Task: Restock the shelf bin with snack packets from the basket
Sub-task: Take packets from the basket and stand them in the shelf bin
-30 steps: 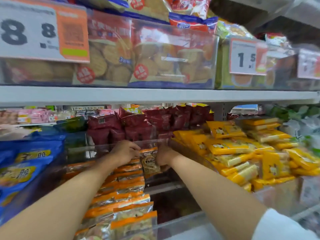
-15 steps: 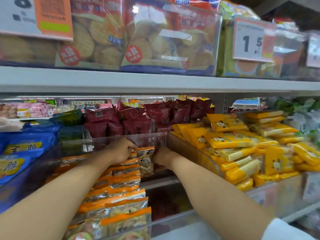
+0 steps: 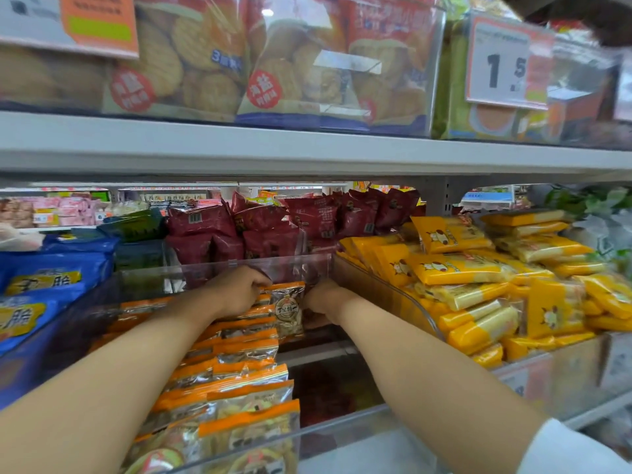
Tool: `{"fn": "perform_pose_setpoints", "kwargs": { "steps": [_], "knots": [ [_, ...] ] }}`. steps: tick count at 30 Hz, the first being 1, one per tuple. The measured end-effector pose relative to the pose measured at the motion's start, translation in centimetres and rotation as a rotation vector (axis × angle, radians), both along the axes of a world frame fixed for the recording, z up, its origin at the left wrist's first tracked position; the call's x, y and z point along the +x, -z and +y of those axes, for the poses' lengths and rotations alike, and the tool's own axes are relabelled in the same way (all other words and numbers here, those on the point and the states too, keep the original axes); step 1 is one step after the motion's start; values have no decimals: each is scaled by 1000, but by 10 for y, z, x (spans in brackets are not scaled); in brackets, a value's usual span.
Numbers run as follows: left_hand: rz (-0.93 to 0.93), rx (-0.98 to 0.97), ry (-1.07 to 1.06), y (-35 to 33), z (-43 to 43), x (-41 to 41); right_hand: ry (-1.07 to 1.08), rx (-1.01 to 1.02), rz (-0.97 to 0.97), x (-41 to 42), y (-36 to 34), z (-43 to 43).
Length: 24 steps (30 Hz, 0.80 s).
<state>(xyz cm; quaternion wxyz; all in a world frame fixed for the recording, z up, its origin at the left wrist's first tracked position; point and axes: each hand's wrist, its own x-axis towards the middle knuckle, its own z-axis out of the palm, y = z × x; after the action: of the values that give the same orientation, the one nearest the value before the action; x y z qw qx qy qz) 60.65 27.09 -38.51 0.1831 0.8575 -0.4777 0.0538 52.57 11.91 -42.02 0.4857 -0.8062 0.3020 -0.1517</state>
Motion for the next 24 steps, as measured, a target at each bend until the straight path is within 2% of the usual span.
{"fn": "perform_pose_setpoints", "kwargs": {
  "steps": [4,9,12,14,17,19,21,24],
  "knots": [
    [22,-7,-4,-1,2,-1,3,80,138,-9,-9,5],
    [39,-14,-30,-4,4,-6,-31,49,267,-20,-16,11],
    [62,-27,-32,-10,8,-16,-13,180,366,-32,-23,23],
    [80,-41,-25,-17,14,-24,-20,127,381,-42,-26,30],
    [130,-92,0,-31,28,-45,-5,-168,284,-65,-34,47],
    [148,-121,4,-39,38,-68,-12,-291,126,-82,-37,58],
    [130,-159,-16,-48,50,-98,-20,-204,-96,-105,-40,68],
    [73,-261,-15,-55,69,-137,82,-268,-368,-153,-45,87]
  ]
}}
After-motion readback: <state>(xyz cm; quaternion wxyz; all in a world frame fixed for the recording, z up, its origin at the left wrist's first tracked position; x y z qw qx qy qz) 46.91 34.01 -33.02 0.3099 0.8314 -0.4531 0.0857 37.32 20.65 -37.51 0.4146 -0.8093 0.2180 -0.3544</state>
